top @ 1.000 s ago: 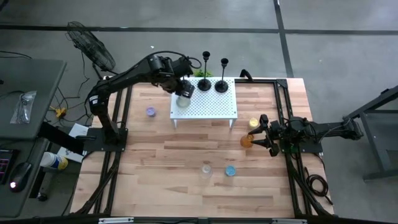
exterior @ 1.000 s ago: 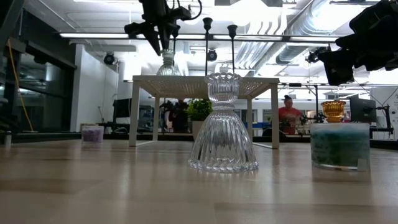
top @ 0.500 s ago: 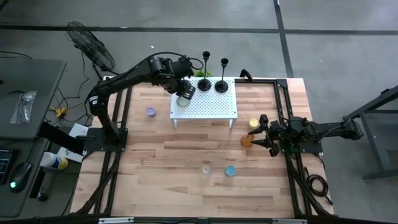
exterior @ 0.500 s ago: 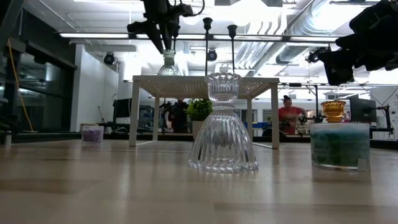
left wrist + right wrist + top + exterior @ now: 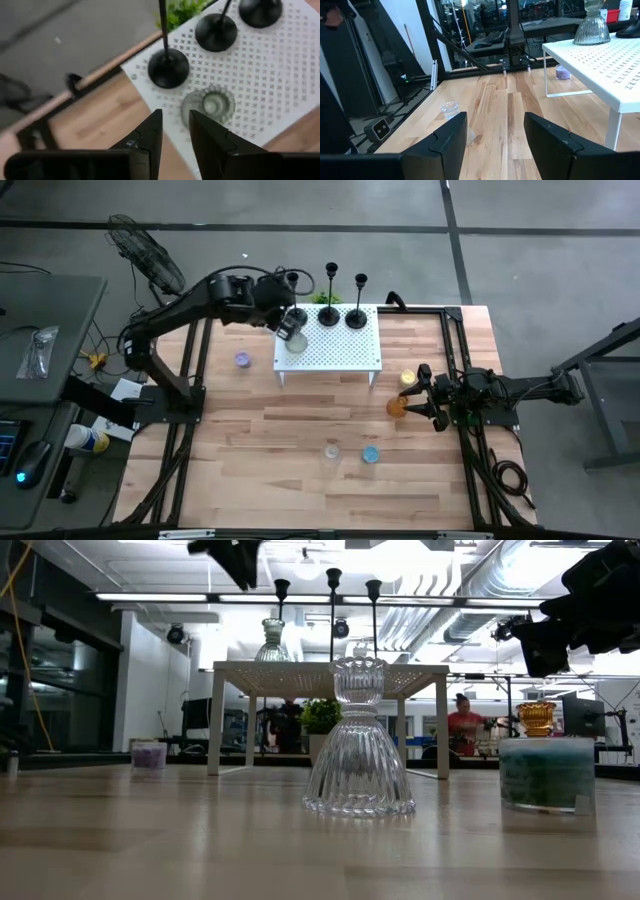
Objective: Pick & Place candle stick holders
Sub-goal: Put the transparent candle holder on the shelf aligned with the green candle holder
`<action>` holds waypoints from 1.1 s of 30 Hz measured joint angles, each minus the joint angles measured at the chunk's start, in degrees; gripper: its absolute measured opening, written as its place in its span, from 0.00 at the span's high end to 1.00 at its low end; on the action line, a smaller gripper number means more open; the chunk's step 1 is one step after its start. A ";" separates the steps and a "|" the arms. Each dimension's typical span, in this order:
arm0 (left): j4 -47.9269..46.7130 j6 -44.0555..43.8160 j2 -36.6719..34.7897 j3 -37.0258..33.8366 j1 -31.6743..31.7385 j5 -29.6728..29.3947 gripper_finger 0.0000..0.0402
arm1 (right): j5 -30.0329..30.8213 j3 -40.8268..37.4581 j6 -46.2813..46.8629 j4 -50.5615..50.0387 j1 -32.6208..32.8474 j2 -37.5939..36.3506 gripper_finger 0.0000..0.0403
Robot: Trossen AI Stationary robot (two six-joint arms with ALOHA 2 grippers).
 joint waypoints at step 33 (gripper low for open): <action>63.68 27.88 -23.37 -62.81 -35.97 8.49 0.77 | 0.00 0.00 0.00 -0.02 0.00 0.71 0.53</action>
